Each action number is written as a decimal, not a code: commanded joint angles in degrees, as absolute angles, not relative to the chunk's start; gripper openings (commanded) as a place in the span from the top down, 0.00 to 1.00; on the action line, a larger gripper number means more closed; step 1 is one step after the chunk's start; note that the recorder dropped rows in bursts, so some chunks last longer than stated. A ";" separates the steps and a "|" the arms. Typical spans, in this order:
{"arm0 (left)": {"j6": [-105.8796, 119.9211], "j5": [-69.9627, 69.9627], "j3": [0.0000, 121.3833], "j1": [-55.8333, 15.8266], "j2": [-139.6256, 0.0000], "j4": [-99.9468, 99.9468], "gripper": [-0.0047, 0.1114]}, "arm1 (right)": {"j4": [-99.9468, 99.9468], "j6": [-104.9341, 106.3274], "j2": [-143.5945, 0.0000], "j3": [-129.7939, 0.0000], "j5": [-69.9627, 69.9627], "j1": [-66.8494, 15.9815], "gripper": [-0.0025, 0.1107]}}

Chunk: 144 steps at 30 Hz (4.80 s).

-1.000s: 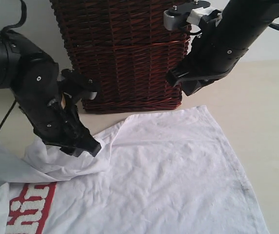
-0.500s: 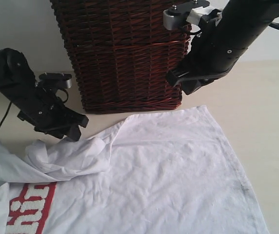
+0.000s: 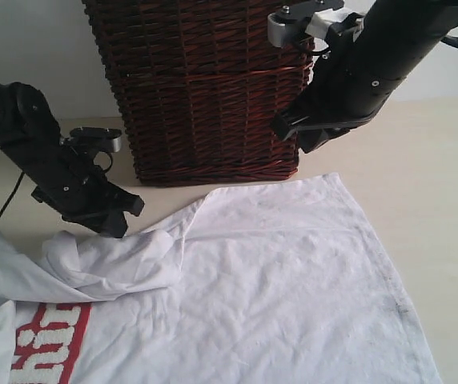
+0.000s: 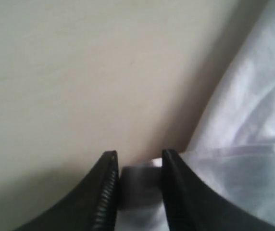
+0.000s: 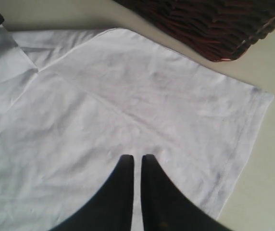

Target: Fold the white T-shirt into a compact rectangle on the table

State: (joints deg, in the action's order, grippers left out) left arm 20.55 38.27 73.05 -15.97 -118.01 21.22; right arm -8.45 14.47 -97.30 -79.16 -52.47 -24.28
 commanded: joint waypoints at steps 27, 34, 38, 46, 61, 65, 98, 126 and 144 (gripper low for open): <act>24.88 9.06 73.48 -1.28 -109.99 11.18 0.67 | -12.99 15.33 -100.59 -79.27 -49.35 -24.33 0.91; 24.88 13.59 73.48 -1.28 -106.78 11.16 0.54 | -12.25 15.56 -101.94 -79.27 -49.92 -24.33 0.91; 24.76 21.29 73.48 -1.28 -104.66 11.16 0.66 | -11.99 15.56 -101.82 -79.27 -50.02 -24.33 0.91; 29.25 33.20 73.79 -1.28 -110.99 16.33 0.96 | -12.00 15.32 -101.82 -79.27 -50.91 -24.33 0.91; 16.12 44.01 99.93 -1.28 -132.82 13.82 0.96 | -11.74 15.85 -101.82 -79.27 -44.76 -24.33 0.91; 13.73 44.74 105.28 -1.28 -136.44 9.77 0.96 | -11.74 16.44 -101.82 -79.27 -44.01 -24.33 0.91; 12.80 51.67 127.24 -6.40 -146.89 3.78 0.92 | -11.40 16.45 -101.93 -79.27 -43.50 -24.33 0.91; 16.80 50.84 131.05 -5.92 -149.55 1.52 0.96 | -11.40 16.45 -101.93 -79.27 -44.53 -24.33 0.91; 14.05 67.98 118.53 -4.59 -129.47 3.60 0.96 | 2.59 6.22 -101.93 -76.75 -45.52 -24.21 0.95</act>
State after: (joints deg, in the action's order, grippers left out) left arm 15.26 67.45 125.00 -4.74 -135.36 3.20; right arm -2.66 10.16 -102.07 -78.65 -45.28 -24.28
